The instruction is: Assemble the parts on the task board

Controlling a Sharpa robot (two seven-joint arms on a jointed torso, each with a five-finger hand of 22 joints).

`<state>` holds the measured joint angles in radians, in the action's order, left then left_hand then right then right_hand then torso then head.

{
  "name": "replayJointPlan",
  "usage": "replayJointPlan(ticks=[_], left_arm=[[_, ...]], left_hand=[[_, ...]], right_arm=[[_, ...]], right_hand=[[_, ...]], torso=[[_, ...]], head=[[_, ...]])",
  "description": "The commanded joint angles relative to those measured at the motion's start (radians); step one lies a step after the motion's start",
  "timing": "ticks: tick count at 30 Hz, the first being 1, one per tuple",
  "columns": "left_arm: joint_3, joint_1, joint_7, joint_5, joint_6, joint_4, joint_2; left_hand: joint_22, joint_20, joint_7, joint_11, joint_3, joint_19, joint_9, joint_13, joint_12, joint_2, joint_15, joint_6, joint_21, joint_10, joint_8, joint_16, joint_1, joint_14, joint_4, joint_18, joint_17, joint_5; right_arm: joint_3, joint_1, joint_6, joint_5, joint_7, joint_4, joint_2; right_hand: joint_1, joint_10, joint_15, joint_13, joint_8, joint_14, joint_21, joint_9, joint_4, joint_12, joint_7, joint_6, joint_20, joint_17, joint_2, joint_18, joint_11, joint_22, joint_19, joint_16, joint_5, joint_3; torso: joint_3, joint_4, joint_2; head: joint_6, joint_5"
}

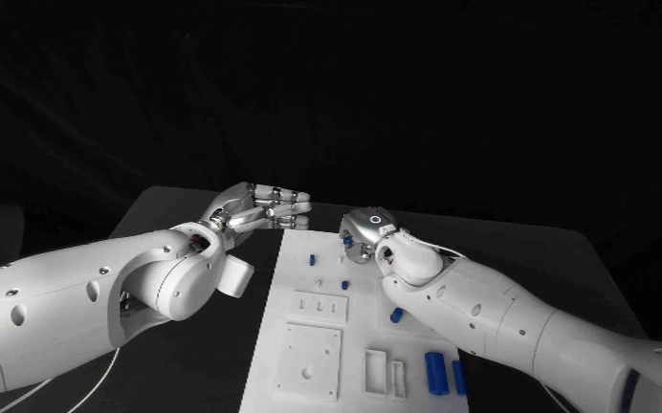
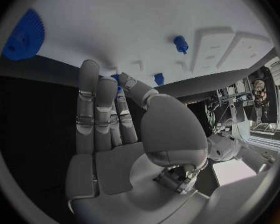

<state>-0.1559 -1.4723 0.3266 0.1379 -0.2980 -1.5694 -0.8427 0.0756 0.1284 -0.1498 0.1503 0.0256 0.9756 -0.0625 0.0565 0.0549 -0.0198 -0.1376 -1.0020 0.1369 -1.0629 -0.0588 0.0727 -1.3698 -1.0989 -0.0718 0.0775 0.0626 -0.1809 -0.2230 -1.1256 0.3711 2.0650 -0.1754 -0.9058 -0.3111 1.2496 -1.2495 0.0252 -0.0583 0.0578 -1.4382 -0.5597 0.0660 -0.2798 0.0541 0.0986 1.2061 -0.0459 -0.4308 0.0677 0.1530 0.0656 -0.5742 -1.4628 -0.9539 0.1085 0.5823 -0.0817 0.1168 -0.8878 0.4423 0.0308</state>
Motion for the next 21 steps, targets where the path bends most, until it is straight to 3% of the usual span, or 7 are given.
replayJointPlan(ticks=[1,9,13,21], left_arm=[[0.001,-0.003,0.005,-0.002,-0.001,-0.003,0.001],[0.0,-0.003,0.004,-0.001,0.0,0.003,0.007],[0.0,-0.003,0.003,-0.001,-0.001,0.004,0.008],[0.0,-0.003,0.002,-0.001,-0.002,0.002,0.008]], left_hand=[[-0.001,0.003,-0.004,0.001,0.0,0.005,-0.002,0.001,0.004,0.002,-0.004,0.002,0.003,0.006,-0.003,-0.001,-0.01,0.003,0.004,-0.003,0.001,0.004],[-0.001,0.003,-0.004,0.001,0.0,0.005,-0.002,0.001,0.004,0.002,-0.004,0.002,0.003,0.006,-0.003,-0.001,-0.01,0.003,0.004,-0.003,0.001,0.004],[-0.001,0.003,-0.004,0.001,0.002,0.006,-0.002,0.001,0.004,0.001,-0.005,0.001,0.003,0.006,-0.003,-0.001,-0.011,0.003,0.012,-0.003,0.001,0.005],[-0.001,0.003,-0.004,0.001,0.002,0.006,-0.002,0.001,0.004,0.001,-0.005,0.001,0.003,0.006,-0.003,-0.001,-0.011,0.003,0.012,-0.003,0.001,0.005]], right_arm=[[0.0,0.001,-0.016,0.002,0.005,0.005,0.001],[0.0,0.001,-0.016,-0.003,0.011,0.006,0.006],[0.0,0.001,-0.018,-0.009,0.014,0.001,0.007],[0.0,0.001,-0.019,-0.014,0.015,0.001,0.011]], right_hand=[[0.004,-0.011,0.007,-0.001,0.005,0.001,0.005,0.001,0.001,0.004,0.0,0.002,-0.005,-0.001,0.005,0.013,-0.011,-0.001,-0.009,-0.003,0.002,-0.003],[0.004,-0.01,0.007,-0.001,0.005,0.001,0.01,0.001,0.001,0.004,0.0,0.002,-0.005,-0.001,0.004,0.013,-0.011,-0.006,-0.01,-0.002,-0.001,-0.007],[0.001,-0.01,0.007,-0.001,0.005,0.001,0.016,0.001,0.003,0.004,-0.001,0.002,-0.004,0.0,0.0,0.013,-0.012,-0.011,-0.012,-0.001,-0.009,-0.013],[0.001,-0.009,0.007,-0.001,0.005,0.0,0.019,0.001,0.003,0.004,-0.001,0.001,-0.004,-0.001,-0.001,0.013,-0.012,-0.012,-0.013,-0.001,-0.013,-0.016]], torso=[[-0.0013,-0.0011,-0.002],[-0.0028,-0.0015,-0.005],[-0.0027,-0.0006,-0.005],[-0.0037,-0.0027,-0.006]], head=[[-0.003,-0.002],[-0.004,-0.002],[0.004,-0.004],[0.005,-0.005]])
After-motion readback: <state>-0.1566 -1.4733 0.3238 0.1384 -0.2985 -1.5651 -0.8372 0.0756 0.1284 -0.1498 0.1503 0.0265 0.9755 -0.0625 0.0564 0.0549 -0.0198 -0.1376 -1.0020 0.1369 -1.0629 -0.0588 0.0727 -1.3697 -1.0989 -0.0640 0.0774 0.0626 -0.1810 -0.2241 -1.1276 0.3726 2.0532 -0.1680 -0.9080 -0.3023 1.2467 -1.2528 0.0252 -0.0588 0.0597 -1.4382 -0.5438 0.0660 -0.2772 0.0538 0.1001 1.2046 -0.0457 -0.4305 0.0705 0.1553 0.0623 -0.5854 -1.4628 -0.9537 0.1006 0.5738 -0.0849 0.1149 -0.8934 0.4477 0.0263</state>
